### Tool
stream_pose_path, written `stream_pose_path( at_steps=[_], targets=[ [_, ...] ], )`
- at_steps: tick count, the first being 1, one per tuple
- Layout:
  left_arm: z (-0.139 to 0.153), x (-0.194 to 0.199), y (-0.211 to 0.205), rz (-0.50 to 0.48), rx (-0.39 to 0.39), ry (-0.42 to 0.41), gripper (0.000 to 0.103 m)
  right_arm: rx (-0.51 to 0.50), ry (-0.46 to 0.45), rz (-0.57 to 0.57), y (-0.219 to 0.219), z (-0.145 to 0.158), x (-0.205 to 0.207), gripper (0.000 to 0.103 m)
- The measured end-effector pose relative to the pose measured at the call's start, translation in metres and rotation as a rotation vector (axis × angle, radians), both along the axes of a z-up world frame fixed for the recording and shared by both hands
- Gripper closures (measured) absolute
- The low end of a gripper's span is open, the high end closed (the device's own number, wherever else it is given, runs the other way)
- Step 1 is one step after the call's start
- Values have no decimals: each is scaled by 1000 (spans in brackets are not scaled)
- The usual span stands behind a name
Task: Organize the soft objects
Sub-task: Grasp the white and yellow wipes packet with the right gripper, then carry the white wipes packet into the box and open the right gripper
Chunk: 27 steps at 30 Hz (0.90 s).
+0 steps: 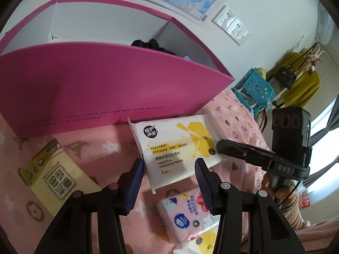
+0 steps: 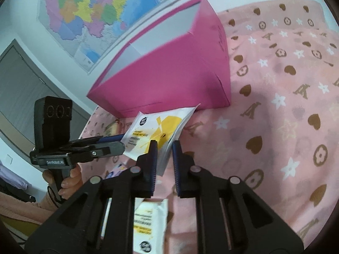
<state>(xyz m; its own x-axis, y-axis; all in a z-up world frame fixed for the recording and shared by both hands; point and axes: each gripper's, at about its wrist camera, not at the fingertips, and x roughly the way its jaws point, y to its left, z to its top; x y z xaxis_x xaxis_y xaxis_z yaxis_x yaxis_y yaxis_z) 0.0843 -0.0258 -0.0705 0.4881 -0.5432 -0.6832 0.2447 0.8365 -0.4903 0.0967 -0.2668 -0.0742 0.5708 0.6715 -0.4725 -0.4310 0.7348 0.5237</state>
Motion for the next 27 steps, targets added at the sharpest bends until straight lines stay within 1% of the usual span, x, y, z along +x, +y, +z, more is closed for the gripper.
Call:
stream_pose_path(
  at_steps=[5, 9, 15, 18, 21, 25, 27],
  targets=[
    [17, -15, 5, 8, 9, -49, 54, -26, -59, 31, 10, 20, -17, 87],
    [39, -32, 8, 30, 53, -117, 54, -40, -117, 64, 21, 38, -26, 87],
    [73, -45, 25, 70, 75, -215, 54, -50, -211, 116, 37, 73, -30, 87],
    [92, -41, 33, 94, 96, -267, 54, -62, -249, 135, 47, 89, -21, 87],
    [104, -32, 43, 121, 122, -301, 54, -60, -264, 151, 55, 100, -5, 87],
    [113, -13, 55, 158, 134, -316, 54, -62, -261, 157, 66, 109, 25, 87],
    [113, 0, 63, 178, 134, -308, 54, -65, -253, 161, 70, 111, 38, 87]
  ],
)
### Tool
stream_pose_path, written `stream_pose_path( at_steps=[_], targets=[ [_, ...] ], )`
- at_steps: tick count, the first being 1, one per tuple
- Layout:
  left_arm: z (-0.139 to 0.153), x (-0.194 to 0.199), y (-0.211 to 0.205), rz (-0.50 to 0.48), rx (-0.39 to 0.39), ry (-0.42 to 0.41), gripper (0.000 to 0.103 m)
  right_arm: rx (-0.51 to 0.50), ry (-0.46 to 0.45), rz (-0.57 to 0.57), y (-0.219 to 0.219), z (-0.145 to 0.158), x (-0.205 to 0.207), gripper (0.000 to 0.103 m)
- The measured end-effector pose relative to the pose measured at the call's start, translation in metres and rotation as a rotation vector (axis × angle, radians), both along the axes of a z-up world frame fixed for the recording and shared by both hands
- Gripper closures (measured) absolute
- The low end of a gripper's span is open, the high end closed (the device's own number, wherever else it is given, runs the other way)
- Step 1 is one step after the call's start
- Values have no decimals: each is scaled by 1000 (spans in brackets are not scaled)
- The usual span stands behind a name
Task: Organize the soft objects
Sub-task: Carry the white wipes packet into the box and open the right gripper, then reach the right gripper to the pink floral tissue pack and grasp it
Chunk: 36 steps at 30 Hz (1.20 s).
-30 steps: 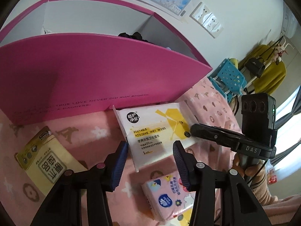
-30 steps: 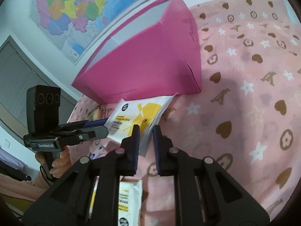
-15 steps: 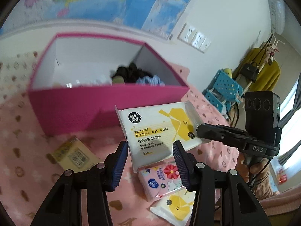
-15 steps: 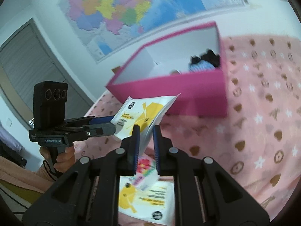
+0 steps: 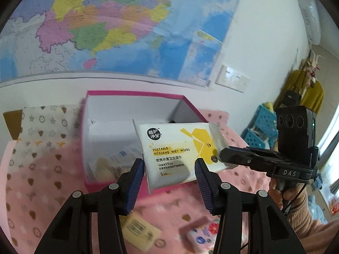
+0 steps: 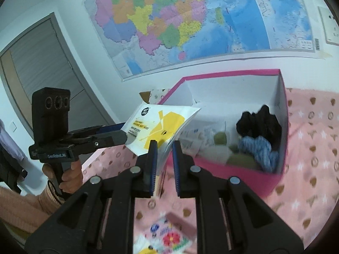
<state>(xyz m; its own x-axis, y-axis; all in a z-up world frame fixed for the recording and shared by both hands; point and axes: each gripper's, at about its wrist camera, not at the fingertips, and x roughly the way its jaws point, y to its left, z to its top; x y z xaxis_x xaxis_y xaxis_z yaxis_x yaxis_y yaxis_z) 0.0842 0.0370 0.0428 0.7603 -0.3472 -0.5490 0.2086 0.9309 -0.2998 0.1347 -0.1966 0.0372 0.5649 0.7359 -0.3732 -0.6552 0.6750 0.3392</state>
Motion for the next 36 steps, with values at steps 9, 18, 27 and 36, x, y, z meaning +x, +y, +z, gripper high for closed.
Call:
stream_pose_path(
  at_steps=[9, 18, 27, 36],
  targets=[
    [-20, 45, 22, 78, 46, 55, 54, -53, 86, -26, 27, -13, 67, 87],
    [-37, 67, 33, 153, 82, 90, 55, -160, 192, -145, 38, -40, 100, 68],
    [-28, 45, 21, 113, 86, 42, 55, -140, 159, -117, 25, -35, 78, 68],
    [-16, 8, 2, 38, 78, -1, 52, -71, 97, -34, 8, -15, 25, 67]
  ],
)
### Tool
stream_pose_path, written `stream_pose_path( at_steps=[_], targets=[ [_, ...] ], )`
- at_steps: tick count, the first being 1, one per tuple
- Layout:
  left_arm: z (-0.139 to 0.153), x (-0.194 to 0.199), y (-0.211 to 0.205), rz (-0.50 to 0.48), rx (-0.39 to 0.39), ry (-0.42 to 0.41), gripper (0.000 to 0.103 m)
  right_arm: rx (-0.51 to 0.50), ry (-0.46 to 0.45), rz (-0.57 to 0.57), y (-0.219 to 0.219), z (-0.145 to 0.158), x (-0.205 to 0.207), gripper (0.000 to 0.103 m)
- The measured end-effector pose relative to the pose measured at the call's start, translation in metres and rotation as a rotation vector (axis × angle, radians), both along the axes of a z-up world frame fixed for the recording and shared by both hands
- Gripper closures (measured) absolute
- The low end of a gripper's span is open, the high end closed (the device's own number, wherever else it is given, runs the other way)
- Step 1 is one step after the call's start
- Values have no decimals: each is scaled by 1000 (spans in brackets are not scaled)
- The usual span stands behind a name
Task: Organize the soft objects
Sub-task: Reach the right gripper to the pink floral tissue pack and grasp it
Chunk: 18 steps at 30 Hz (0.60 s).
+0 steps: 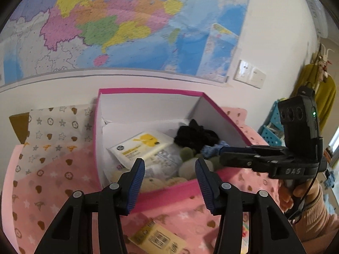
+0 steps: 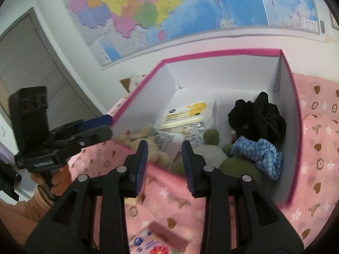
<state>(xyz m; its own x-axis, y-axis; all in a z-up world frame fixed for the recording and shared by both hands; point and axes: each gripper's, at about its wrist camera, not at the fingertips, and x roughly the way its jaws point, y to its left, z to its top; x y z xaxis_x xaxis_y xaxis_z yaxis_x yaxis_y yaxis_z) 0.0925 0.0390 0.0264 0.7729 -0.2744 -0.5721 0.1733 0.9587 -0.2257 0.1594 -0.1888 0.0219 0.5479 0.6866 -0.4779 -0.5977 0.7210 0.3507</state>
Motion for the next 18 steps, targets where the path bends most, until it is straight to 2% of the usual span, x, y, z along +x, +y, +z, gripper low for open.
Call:
stream_pose_path(
  at_steps=[3, 8, 12, 18],
  targets=[
    [2, -12, -4, -15, 0, -13, 52, 30, -30, 19, -9, 9, -23, 59],
    [0, -32, -5, -15, -4, -21, 51, 49, -48, 43, -19, 10, -52, 58],
    [-10, -43, 1, -3, -8, -3, 51, 48, -21, 72, -17, -3, -69, 58],
    [-40, -53, 7, 2, -42, 86, 51, 43, 54, 97, -11, -32, -79, 58]
  ],
)
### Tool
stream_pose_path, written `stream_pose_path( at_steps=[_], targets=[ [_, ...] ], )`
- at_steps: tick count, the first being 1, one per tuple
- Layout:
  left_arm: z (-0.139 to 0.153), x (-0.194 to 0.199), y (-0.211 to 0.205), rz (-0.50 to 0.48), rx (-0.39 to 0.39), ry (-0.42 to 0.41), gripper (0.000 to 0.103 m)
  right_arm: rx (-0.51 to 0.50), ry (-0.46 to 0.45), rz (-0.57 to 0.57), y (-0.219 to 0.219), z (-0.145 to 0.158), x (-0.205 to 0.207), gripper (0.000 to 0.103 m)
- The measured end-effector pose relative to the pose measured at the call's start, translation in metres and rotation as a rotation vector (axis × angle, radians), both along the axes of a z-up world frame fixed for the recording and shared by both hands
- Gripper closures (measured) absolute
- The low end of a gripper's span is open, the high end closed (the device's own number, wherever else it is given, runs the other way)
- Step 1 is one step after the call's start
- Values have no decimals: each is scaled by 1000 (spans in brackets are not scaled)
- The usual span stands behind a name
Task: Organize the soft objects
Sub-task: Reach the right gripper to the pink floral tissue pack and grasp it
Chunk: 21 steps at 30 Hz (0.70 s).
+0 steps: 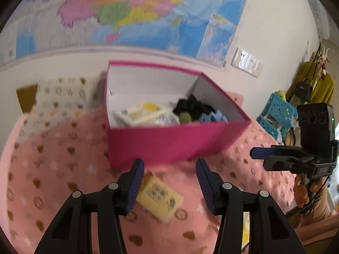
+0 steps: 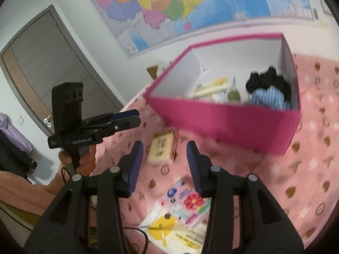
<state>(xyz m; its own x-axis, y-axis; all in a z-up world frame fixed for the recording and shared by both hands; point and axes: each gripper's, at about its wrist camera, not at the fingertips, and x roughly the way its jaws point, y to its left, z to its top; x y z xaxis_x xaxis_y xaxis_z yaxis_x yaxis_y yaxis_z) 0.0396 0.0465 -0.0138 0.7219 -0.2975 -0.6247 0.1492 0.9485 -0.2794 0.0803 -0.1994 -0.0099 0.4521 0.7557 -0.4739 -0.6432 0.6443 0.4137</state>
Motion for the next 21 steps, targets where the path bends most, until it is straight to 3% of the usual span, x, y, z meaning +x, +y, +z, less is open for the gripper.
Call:
stream_pose_path(
  at_steps=[12, 21],
  targets=[
    [-42, -22, -61, -236, -73, 116, 51, -7, 197, -124, -40, -61, -9, 58],
    [-63, -14, -82, -294, -107, 197, 52, 35, 224, -125, -40, -74, -11, 58]
  ],
)
